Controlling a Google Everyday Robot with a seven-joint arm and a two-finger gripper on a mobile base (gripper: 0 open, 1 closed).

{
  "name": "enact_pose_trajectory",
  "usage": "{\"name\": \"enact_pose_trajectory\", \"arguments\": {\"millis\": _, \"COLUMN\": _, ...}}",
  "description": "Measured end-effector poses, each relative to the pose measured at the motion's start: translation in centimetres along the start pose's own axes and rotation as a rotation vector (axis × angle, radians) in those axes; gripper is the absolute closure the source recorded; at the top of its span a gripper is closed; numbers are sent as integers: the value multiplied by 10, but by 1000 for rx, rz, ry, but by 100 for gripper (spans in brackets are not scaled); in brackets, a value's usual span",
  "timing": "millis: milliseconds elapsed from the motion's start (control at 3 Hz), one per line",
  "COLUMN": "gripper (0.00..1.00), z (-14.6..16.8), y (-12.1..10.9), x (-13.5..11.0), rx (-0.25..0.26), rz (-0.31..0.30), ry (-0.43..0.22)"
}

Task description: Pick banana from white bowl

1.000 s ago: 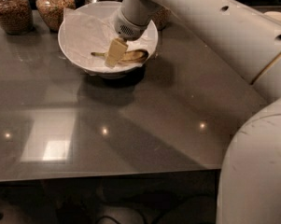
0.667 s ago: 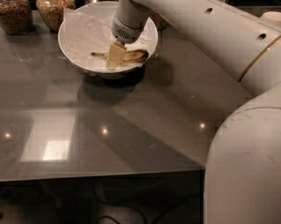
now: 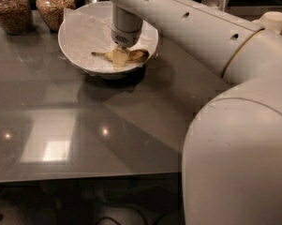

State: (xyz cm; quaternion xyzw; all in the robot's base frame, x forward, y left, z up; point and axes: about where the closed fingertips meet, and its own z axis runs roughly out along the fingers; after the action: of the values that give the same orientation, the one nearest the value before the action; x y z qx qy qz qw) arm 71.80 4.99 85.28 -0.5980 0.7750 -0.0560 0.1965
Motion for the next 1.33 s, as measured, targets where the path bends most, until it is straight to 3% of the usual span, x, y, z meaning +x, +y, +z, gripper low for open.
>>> {"name": "enact_pose_trajectory", "arguments": {"millis": 667, "gripper": 87, "z": 5, "y": 0, "x": 12, "rx": -1, "rz": -16, "ry": 84}}
{"name": "enact_pose_trajectory", "arguments": {"millis": 1000, "gripper": 100, "z": -7, "y": 0, "x": 9, "rx": 14, "rz": -38, "ry": 75}}
{"name": "enact_pose_trajectory", "arguments": {"millis": 1333, "gripper": 100, "z": -32, "y": 5, "x": 4, "rx": 33, "rz": -69, "ry": 0}}
